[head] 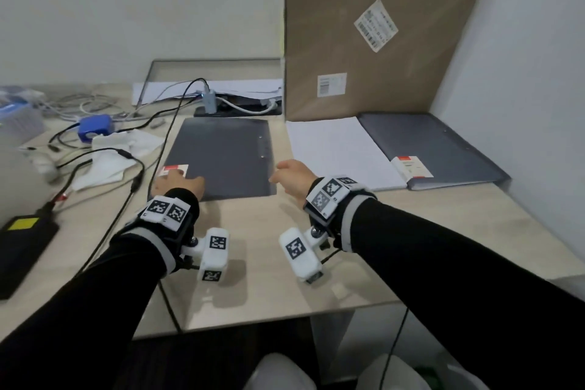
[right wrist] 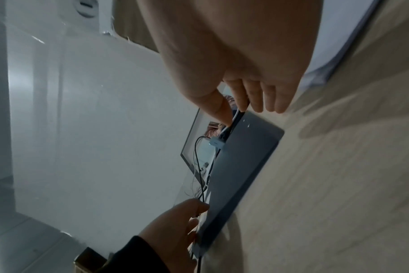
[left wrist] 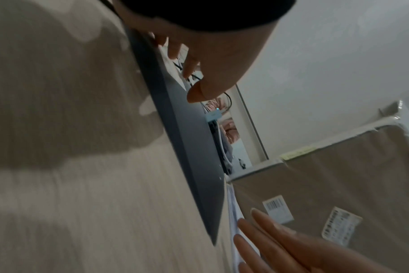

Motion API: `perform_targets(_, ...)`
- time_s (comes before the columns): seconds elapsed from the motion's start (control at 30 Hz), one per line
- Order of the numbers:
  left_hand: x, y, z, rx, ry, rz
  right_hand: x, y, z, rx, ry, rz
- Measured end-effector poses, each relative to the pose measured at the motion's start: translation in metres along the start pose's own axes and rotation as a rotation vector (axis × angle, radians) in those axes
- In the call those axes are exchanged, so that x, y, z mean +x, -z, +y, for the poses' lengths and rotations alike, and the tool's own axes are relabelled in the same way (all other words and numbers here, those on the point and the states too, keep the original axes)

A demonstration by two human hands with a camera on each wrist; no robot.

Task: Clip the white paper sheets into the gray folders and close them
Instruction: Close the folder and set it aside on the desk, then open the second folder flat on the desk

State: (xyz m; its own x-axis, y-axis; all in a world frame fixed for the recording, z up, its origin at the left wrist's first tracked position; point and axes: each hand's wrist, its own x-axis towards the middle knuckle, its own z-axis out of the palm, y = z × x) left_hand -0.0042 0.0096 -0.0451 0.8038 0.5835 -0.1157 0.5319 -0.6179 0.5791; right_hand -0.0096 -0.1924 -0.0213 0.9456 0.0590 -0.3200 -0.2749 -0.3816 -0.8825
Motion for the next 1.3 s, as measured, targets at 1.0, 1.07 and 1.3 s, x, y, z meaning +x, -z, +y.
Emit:
perform_targets(1.0,-0.042,0.049,-0.01,-1.215,0.068,-0.307,-0.041,0.033,0.005,0.702,-0.013,0.063)
perform_targets(1.07,-0.056,0.051,-0.011,-1.258,0.047,-0.329,-0.052,0.041,0.008,0.75,0.03,0.045)
perform_targets(1.3,-0.108,0.052,-0.008,-1.229,-0.109,-0.493,-0.091,0.087,0.019,0.709,0.139,-0.035)
